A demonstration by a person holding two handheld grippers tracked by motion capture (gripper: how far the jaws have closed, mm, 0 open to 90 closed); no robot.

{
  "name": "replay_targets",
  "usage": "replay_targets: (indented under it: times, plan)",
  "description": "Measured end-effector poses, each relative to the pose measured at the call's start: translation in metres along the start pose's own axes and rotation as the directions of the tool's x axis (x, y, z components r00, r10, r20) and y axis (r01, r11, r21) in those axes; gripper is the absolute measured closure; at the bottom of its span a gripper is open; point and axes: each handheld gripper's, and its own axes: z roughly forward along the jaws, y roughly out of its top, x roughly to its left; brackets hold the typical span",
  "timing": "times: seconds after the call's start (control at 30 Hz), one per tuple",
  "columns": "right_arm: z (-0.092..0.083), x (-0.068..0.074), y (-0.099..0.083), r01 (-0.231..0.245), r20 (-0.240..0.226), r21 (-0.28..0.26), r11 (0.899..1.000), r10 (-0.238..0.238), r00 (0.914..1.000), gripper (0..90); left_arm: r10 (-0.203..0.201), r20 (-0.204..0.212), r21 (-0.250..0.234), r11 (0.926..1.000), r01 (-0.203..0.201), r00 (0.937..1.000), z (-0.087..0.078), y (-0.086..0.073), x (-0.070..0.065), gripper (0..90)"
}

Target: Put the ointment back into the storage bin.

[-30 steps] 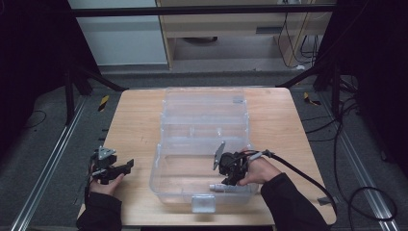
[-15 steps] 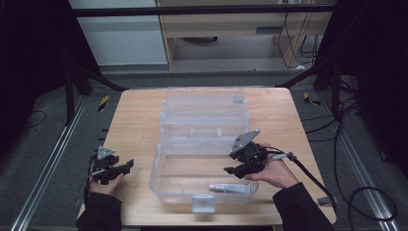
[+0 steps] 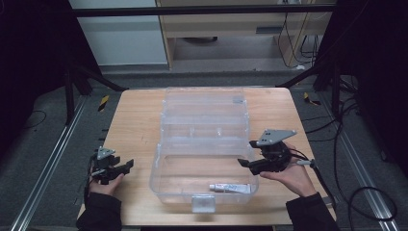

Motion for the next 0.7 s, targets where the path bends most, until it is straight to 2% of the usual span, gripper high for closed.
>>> replay_targets:
  times: [0.1,0.13,0.17,0.23,0.37,0.4,0.43,0.47,0.5,0.6,0.63,0.7]
  plan:
    - [-0.008,-0.007,-0.006,-0.038,0.041,-0.039,0.999,0.039,0.9984,23.8,0.003,-0.002,-0.001,1.0,-0.003,1.0,0.0,0.0,0.0,38.8]
    - [-0.008,-0.007,-0.006,-0.038,0.041,-0.039,0.999,0.039,0.9984,23.8,0.003,-0.002,-0.001,1.0,-0.003,1.0,0.0,0.0,0.0,38.7]
    - [-0.011,-0.009,-0.009,-0.056,0.052,-0.048,0.997,0.058,0.997,22.9,0.003,-0.004,-0.001,1.0,-0.003,1.0,0.0,0.0,0.0,38.7]
    - [-0.017,-0.016,-0.018,-0.102,0.089,-0.079,0.992,0.109,0.99,20.0,0.002,-0.005,-0.002,1.0,-0.002,1.0,0.0,0.0,0.0,38.2]
    - [-0.02,-0.025,-0.034,-0.151,0.142,-0.11,0.982,0.165,0.976,18.7,0.003,-0.007,-0.002,1.0,-0.003,1.0,-0.001,0.0,0.0,37.5]
    - [-0.02,-0.025,-0.034,-0.151,0.142,-0.11,0.982,0.165,0.976,18.7,0.003,-0.007,-0.002,1.0,-0.003,1.0,-0.001,0.0,0.0,37.2]
    - [-0.02,-0.029,-0.044,-0.16,0.177,-0.114,0.981,0.178,0.9679,18.3,0.003,-0.008,-0.002,1.0,-0.003,1.0,-0.001,0.0,0.0,36.8]
    - [-0.02,-0.029,-0.044,-0.16,0.177,-0.114,0.981,0.178,0.9679,18.3,0.005,-0.01,-0.002,1.0,-0.005,0.9999,-0.001,0.0,0.0,36.8]
    - [-0.021,-0.034,-0.054,-0.172,0.201,-0.136,0.976,0.198,0.9595,18.5,0.006,-0.012,-0.002,1.0,-0.006,0.9999,-0.001,0.0,0.0,35.5]
    - [-0.022,-0.042,-0.069,-0.224,0.218,-0.169,0.96,0.258,0.9414,18.5,0.004,-0.016,-0.003,1.0,-0.004,0.9999,-0.001,0.0,0.001,34.4]
    - [-0.021,-0.045,-0.074,-0.243,0.225,-0.168,0.955,0.278,0.934,18.5,0.003,-0.017,-0.005,1.0,-0.003,0.9998,0.0,0.0,0.001,34.0]
    - [-0.019,-0.052,-0.085,-0.264,0.246,-0.15,0.953,0.295,0.9233,18.4,0.005,-0.02,-0.006,1.0,-0.005,0.9998,0.0,-0.001,0.001,32.5]
